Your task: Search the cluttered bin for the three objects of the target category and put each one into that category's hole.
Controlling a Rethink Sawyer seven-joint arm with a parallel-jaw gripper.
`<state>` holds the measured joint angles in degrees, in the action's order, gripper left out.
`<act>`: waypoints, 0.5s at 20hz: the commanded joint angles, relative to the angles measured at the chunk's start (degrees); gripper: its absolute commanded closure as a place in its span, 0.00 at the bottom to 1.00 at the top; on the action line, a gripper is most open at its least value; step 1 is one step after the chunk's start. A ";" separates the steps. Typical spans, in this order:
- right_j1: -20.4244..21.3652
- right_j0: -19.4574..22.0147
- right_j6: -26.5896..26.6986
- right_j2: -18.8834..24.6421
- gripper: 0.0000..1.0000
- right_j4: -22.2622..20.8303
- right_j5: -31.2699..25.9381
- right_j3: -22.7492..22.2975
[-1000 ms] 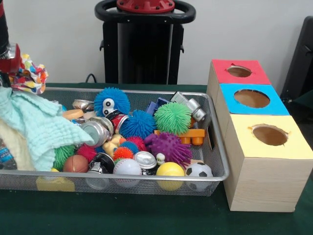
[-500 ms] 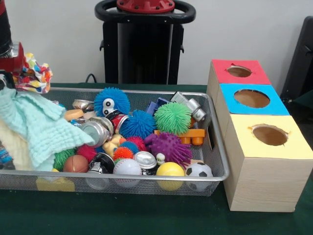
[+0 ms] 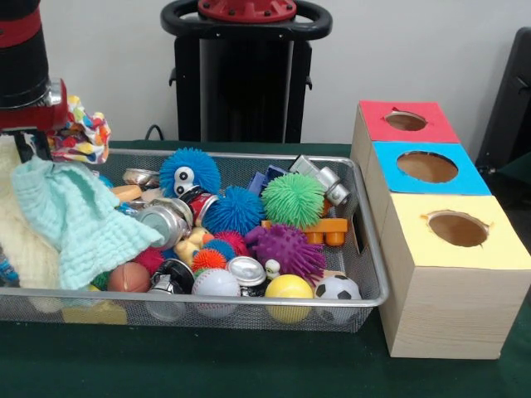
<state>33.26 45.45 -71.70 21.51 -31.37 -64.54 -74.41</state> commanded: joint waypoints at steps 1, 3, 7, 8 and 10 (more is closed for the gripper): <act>-2.63 -1.12 2.27 1.29 1.00 -0.09 1.44 -1.66; -2.65 -1.24 2.36 1.26 1.00 0.15 0.90 -1.49; -2.57 -1.65 2.37 0.83 0.00 0.00 -0.01 -1.21; -2.58 -1.66 2.51 0.83 0.00 0.01 -0.19 -1.14; -2.59 -1.65 2.75 0.88 0.00 0.01 -0.20 -1.14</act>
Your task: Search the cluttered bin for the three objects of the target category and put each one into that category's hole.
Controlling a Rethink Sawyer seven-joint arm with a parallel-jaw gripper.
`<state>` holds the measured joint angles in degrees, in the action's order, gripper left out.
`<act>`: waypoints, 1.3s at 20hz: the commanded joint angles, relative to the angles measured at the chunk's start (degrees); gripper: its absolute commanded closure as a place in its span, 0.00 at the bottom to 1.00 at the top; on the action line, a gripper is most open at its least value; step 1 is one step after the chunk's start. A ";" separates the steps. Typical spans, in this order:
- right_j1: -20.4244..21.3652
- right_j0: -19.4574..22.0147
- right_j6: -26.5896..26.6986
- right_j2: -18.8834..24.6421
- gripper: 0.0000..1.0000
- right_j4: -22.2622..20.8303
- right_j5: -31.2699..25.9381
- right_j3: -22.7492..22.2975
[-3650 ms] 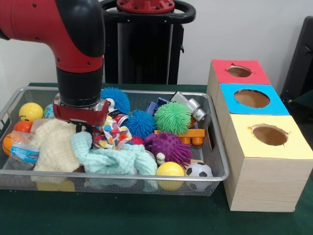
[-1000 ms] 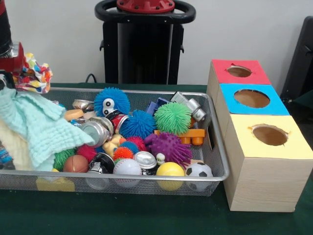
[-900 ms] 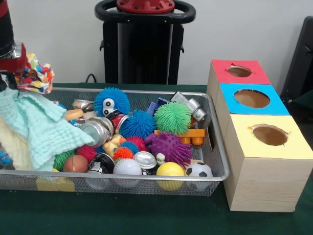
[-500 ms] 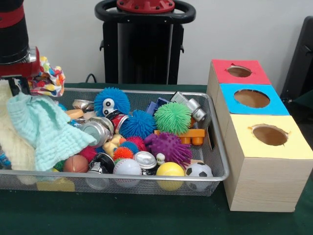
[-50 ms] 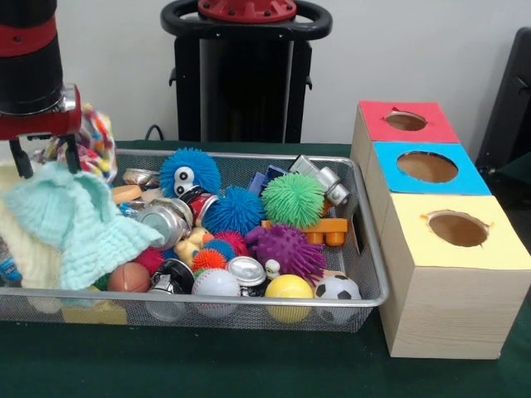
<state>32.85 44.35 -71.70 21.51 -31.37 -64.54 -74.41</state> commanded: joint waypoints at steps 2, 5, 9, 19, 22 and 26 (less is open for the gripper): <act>-2.12 -0.64 2.76 0.83 0.00 -0.05 -0.04 -1.41; -2.10 -0.50 1.94 1.02 0.00 0.40 1.45 -2.37; -2.49 -2.47 -2.66 0.69 0.00 1.16 2.94 -3.23; -1.47 -6.22 -14.17 -1.89 0.00 5.83 10.58 -10.18; -1.69 -6.90 -14.50 -2.90 0.00 6.71 12.50 -10.79; -3.02 -7.21 -13.66 -3.85 0.00 7.58 14.98 -10.59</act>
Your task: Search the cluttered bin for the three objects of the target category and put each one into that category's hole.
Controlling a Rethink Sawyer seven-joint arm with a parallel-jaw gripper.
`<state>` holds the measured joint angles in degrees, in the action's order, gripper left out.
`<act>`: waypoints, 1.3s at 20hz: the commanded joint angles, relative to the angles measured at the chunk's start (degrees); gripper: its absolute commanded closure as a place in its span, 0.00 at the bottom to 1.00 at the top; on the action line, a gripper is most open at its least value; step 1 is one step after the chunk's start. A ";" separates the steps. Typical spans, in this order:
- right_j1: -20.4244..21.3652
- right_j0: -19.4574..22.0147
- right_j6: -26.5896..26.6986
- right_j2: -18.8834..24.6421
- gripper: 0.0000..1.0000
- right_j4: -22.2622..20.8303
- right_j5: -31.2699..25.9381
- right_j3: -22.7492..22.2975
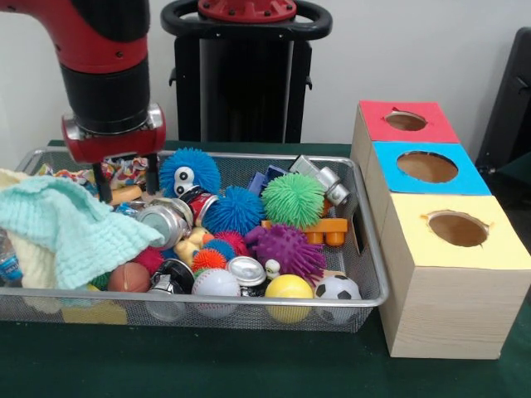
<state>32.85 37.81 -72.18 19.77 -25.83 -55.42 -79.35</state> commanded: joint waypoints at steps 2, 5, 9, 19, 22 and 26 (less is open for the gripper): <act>-4.01 -0.47 -12.57 -2.30 0.00 2.53 7.24 -5.47; -5.34 -0.16 -11.85 -2.29 0.00 3.40 8.60 -5.00; -6.86 -0.05 -11.35 -2.56 0.00 4.70 8.14 -4.97; -9.18 0.87 -7.53 -2.06 0.00 8.23 3.95 -7.07; -9.09 0.97 -7.58 -2.20 0.00 8.87 4.61 -7.80; -9.51 0.83 -7.54 -2.68 0.00 8.79 5.62 -8.12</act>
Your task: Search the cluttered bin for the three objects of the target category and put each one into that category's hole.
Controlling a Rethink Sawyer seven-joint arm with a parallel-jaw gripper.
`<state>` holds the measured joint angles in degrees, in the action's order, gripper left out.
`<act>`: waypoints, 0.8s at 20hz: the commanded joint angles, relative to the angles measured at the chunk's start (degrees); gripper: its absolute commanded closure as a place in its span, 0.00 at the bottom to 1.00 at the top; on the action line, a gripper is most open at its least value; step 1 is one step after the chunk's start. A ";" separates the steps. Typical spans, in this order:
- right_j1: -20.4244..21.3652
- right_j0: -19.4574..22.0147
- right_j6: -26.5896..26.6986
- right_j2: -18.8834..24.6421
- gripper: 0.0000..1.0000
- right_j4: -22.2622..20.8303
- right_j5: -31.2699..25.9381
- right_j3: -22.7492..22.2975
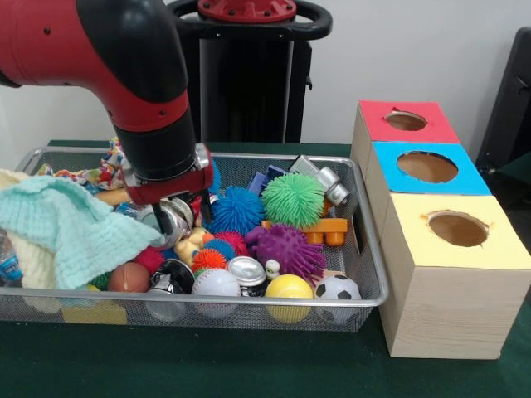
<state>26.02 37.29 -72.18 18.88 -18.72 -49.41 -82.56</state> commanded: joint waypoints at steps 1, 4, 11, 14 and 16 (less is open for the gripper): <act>-2.95 1.39 -7.41 -1.92 0.00 1.59 -0.15 -4.85; -3.69 1.17 -7.13 -2.64 0.00 1.11 -0.01 -4.42; -4.63 1.07 -6.65 -3.02 0.00 0.84 0.40 -3.86; -4.95 1.14 -6.51 -3.05 0.00 0.70 0.74 -3.68; -5.17 1.21 -6.33 -3.05 0.00 0.55 1.21 -3.54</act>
<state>25.41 37.26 -72.18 18.75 -17.39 -49.34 -83.38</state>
